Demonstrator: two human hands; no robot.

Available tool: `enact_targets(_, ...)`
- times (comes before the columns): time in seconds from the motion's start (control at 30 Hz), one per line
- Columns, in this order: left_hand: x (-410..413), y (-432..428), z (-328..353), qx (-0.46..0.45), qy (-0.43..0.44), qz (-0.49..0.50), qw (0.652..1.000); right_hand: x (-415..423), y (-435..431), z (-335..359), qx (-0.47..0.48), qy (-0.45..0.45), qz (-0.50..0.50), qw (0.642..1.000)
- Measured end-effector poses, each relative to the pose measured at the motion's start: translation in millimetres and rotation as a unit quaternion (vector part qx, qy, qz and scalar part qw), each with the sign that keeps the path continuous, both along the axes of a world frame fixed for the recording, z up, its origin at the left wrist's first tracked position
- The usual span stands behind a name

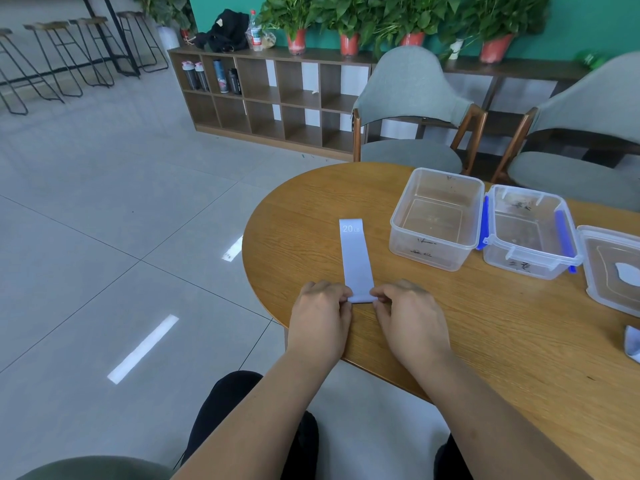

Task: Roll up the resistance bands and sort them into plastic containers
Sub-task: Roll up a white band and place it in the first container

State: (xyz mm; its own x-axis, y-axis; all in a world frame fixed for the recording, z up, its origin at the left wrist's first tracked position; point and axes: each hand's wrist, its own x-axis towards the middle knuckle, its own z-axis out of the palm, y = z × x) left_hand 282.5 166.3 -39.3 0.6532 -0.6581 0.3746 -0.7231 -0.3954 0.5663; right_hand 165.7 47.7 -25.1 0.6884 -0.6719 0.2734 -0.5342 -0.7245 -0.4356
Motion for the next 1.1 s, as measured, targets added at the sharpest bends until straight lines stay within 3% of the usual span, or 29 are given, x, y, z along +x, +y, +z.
enact_targets(0.23, 3, -1, 0, -0.009, 0.027, 0.006, 1.000, 2, -2, -1, 0.025, -0.029, -0.013, 0.999)
enact_targets(0.7, 9, -9, -4, -0.008, 0.014, 0.005, 1.000, 12, -5, -7, -0.014, 0.003, -0.029, 0.999)
enact_targets(0.83, 10, -9, -3, -0.025, 0.033, 0.005, 0.999, 11, -5, -6, 0.005, -0.031, -0.029, 0.999)
enact_targets(1.1, 11, -11, -7, -0.025, -0.008, 0.007, 1.000, 13, -6, -10, -0.018, -0.017, -0.029, 0.999)
